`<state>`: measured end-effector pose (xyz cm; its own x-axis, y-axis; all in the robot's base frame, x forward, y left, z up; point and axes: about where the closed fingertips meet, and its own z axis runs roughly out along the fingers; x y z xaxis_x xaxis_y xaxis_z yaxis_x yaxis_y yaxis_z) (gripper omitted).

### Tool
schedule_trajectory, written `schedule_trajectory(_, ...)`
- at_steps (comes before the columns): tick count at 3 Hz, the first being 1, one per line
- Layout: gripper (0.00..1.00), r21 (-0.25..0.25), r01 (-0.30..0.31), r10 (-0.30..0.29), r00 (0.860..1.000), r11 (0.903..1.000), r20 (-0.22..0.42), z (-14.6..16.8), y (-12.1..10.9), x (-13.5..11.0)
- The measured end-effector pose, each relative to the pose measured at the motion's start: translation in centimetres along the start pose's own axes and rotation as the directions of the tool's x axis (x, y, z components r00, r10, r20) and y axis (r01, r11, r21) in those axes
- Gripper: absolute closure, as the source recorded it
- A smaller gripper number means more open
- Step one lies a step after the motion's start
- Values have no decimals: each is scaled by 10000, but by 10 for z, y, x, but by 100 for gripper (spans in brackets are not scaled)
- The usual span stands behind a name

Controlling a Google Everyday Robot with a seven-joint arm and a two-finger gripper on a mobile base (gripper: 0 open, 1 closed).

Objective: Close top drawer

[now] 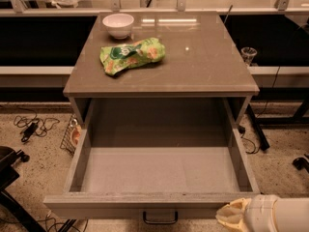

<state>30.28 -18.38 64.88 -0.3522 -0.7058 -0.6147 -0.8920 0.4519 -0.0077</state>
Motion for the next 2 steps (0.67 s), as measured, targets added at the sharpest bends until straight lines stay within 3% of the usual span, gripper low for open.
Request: schedule_trajectory(2, 100, 92, 365, -369, 9980, 9993, 510, 23, -52, -28)
